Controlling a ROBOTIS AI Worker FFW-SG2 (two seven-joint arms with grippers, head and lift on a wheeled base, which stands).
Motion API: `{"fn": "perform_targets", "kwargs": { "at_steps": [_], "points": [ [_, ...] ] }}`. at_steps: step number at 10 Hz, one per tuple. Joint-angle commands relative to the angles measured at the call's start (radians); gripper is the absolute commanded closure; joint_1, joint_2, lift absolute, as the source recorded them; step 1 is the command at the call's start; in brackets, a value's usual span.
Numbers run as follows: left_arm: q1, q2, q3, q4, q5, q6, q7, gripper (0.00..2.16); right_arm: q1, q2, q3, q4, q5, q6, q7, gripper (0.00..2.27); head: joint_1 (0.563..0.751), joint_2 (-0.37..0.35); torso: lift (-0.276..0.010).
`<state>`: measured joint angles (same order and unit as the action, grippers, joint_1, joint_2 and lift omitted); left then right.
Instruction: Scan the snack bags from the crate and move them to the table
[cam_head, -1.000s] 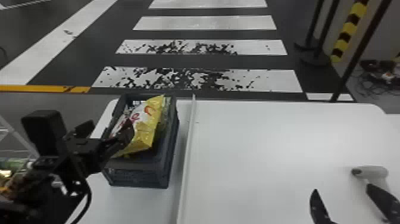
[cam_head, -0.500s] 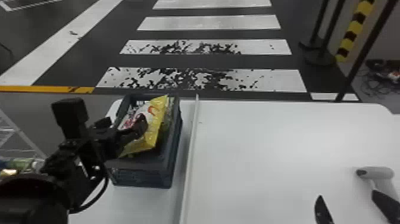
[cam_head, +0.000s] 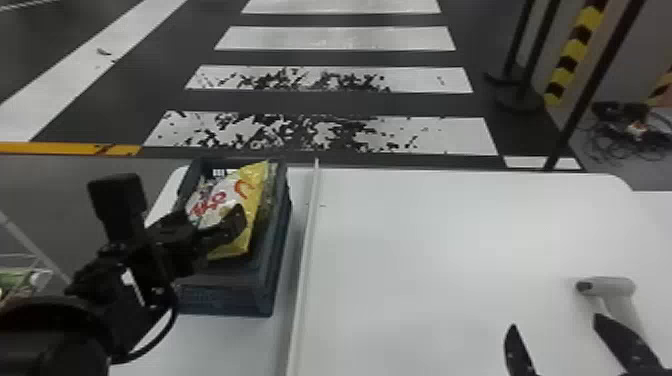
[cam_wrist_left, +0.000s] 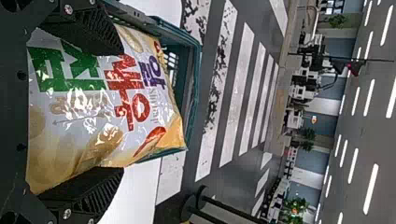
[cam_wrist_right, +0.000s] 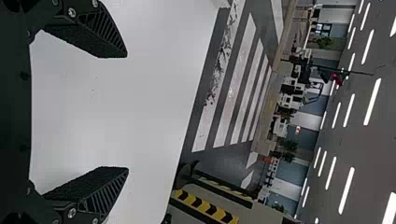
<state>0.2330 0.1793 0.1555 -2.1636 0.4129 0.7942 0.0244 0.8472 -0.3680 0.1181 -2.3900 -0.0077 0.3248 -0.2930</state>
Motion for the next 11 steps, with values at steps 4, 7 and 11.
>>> {"fn": "perform_targets", "kwargs": {
  "at_steps": [4, 7, 11],
  "points": [
    [-0.006, -0.001, 0.004, 0.064, -0.009, 0.018, -0.006, 1.2, -0.01, -0.005, 0.0, 0.015, -0.005, -0.013, -0.003, 0.13, 0.695, 0.073, -0.095],
    [-0.001, -0.001, -0.013, 0.048, -0.029, 0.012, 0.016, 1.73, -0.01, -0.003, 0.002, 0.017, -0.005, -0.028, -0.011, 0.13, 0.695, 0.073, -0.095],
    [0.02, -0.001, -0.025, 0.018, -0.057, -0.04, 0.048, 1.8, -0.007, 0.001, 0.003, 0.017, -0.003, -0.034, -0.011, 0.13, 0.695, 0.074, -0.095]
  ]
}}
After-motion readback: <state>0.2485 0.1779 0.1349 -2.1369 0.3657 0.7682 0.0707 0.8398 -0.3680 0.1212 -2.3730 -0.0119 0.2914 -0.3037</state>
